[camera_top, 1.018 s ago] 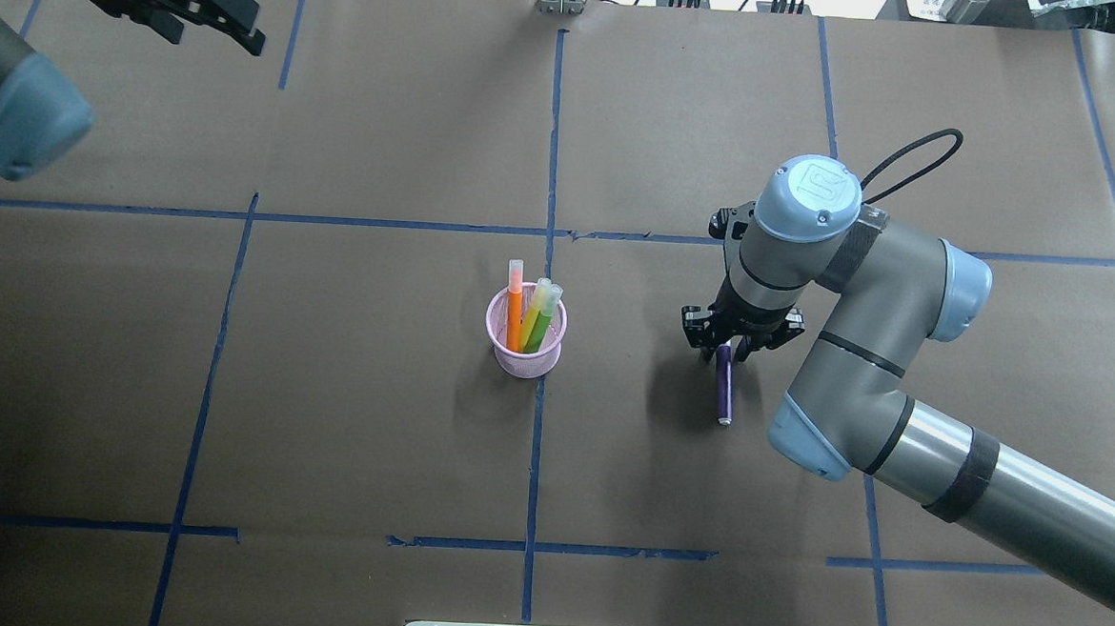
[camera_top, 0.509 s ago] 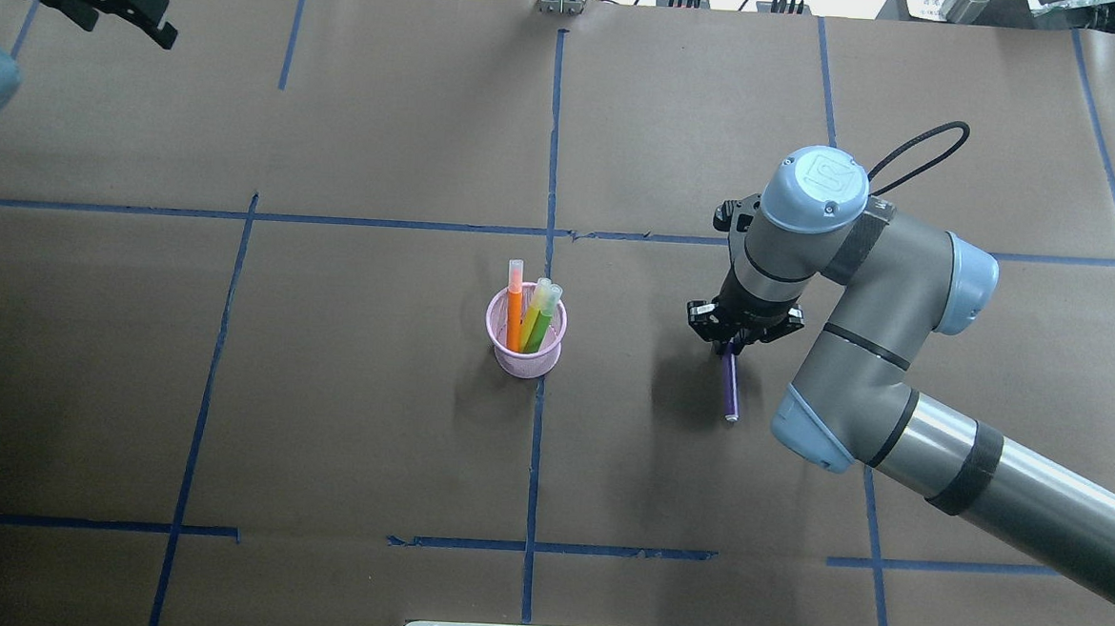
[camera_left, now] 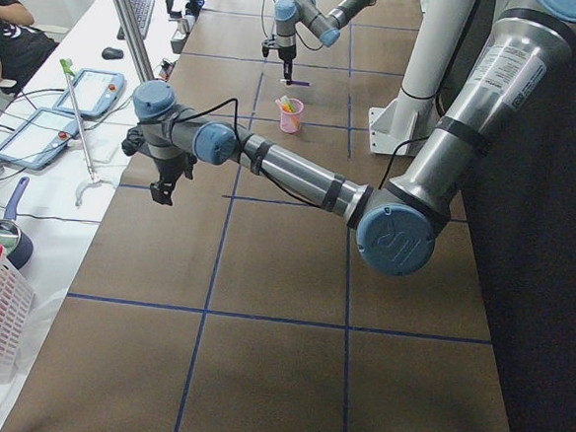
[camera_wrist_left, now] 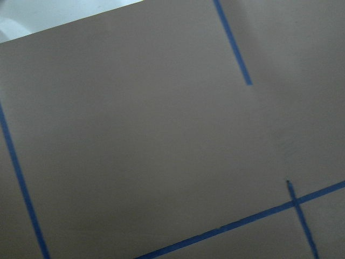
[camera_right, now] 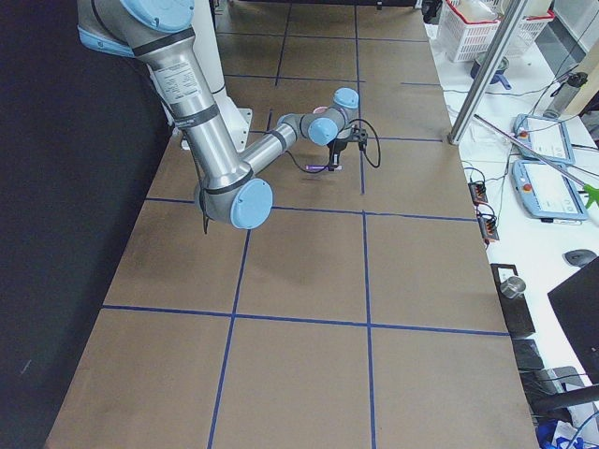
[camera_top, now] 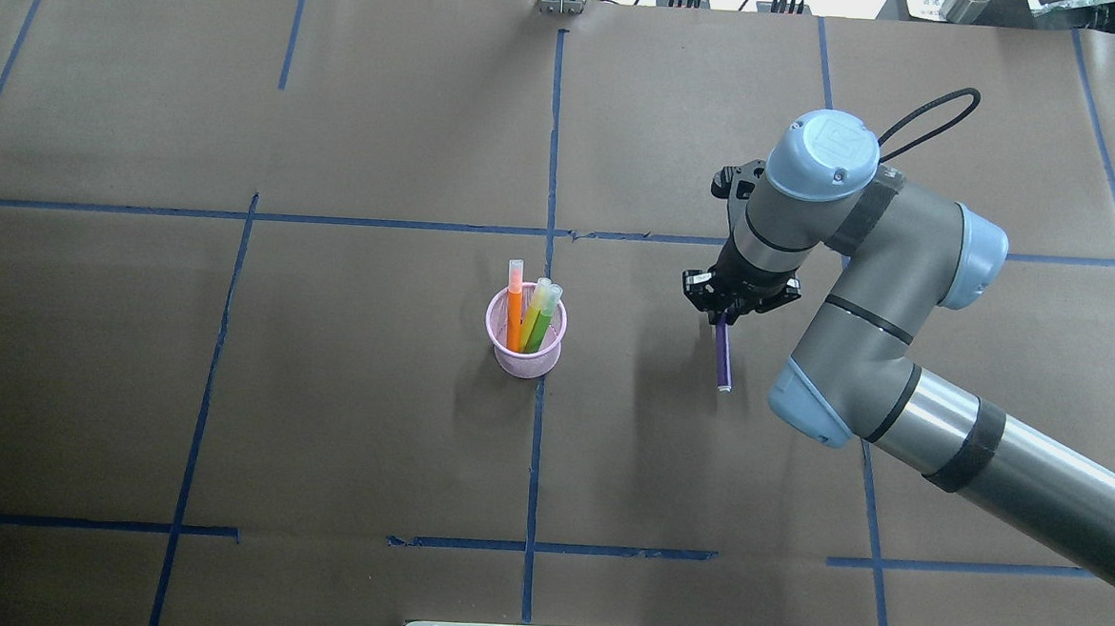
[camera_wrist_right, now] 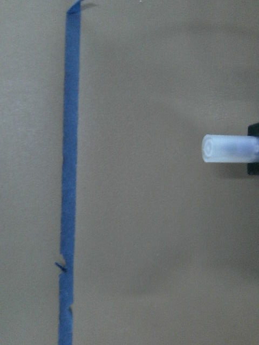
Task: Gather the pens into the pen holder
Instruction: 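Lift the purple marker with the right gripper and carry it over the cup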
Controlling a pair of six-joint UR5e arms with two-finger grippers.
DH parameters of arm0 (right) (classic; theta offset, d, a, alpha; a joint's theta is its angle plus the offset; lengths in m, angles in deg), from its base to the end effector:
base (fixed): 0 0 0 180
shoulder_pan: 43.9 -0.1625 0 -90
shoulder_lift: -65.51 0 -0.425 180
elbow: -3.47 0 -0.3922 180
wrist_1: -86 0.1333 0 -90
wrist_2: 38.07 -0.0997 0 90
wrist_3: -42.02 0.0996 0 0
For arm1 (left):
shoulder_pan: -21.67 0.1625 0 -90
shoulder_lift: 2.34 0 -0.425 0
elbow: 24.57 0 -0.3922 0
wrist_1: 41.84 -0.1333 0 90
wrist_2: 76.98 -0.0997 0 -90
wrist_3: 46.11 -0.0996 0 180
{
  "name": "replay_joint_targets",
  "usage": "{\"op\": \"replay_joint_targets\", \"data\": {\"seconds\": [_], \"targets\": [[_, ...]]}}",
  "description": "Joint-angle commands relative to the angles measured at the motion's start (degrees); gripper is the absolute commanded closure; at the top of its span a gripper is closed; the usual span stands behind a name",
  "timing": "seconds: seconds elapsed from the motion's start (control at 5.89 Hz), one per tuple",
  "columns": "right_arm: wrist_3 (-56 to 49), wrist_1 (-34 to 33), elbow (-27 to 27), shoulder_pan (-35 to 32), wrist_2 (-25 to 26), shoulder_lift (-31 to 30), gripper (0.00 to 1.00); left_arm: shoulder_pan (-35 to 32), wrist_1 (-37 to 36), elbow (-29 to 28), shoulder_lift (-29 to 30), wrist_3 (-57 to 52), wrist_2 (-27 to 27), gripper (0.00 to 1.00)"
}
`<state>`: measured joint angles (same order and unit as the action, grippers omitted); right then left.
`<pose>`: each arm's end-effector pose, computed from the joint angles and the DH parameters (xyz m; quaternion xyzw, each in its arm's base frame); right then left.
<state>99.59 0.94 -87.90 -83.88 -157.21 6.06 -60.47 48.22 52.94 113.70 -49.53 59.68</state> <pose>-0.4672 -0.5025 0.3309 -0.0118 -0.3879 -0.0189 0.9214 0.0328 -0.6828 0.4954 0.0935 0.3972 0.1363 0.9027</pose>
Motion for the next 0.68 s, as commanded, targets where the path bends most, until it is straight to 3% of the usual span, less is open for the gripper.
{"op": "replay_joint_targets", "data": {"seconds": [0.0,0.34,0.51], "targets": [[-1.0,0.1,-0.6,-0.8,4.7,2.3,1.00,-4.3,0.3,-9.8,-1.4,-11.5,-0.2,0.00],[-0.7,4.0,-0.4,-0.8,9.5,3.5,1.00,-5.6,1.1,-10.1,-8.3,-18.9,-0.2,0.00],[-0.9,5.8,-0.9,-0.7,14.8,5.4,1.00,-6.3,2.0,-10.0,-10.4,-19.4,-0.2,0.00]]}}
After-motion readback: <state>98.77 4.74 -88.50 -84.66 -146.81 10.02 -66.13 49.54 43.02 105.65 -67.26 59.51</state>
